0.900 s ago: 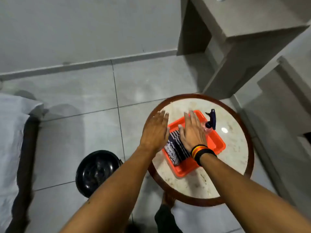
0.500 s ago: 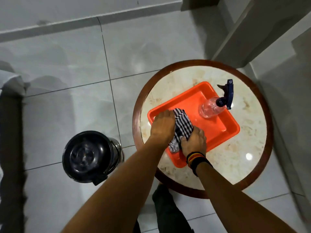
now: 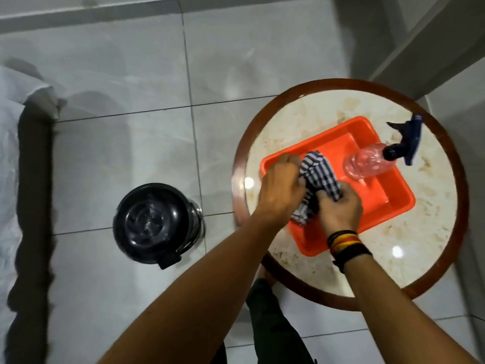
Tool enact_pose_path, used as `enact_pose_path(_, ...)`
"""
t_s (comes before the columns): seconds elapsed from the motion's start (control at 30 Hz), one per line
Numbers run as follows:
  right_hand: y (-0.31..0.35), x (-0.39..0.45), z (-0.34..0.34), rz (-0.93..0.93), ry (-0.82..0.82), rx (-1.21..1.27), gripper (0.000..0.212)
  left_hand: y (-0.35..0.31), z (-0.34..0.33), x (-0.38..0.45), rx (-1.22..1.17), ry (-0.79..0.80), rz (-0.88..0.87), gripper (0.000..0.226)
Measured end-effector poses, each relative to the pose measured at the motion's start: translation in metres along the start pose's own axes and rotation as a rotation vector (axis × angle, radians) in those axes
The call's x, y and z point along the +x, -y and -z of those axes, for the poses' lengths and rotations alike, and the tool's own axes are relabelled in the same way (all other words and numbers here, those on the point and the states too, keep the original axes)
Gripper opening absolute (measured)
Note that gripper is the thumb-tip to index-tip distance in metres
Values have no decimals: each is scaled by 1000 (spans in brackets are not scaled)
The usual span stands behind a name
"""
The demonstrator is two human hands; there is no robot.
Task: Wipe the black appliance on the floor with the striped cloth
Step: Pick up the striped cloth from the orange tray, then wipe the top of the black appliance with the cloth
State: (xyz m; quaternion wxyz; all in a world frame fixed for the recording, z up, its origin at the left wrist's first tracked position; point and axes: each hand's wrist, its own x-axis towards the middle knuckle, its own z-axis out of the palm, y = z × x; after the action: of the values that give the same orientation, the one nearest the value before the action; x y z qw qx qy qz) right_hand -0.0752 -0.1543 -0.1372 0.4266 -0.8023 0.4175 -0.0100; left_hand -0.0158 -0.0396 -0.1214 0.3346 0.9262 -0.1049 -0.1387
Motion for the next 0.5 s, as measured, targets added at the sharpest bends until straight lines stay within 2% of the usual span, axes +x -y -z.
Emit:
enact_pose_path(0.1, 27, -16, 3, 84, -47, 204, 22, 4, 34, -15, -158, -119, 46, 27)
enact_pose_path(0.23, 76, -52, -21, 209, 41, 430, 47, 35, 83, -43, -348, -287, 202, 25)
enact_pose_path(0.37, 106, -96, -81, 279, 184, 412, 55, 102, 126, -81, -496, -443, 397, 22)
enact_pose_path(0.5, 101, -137, -153, 276, 359, 244, 59, 179, 137, -129, -596, -479, 606, 17)
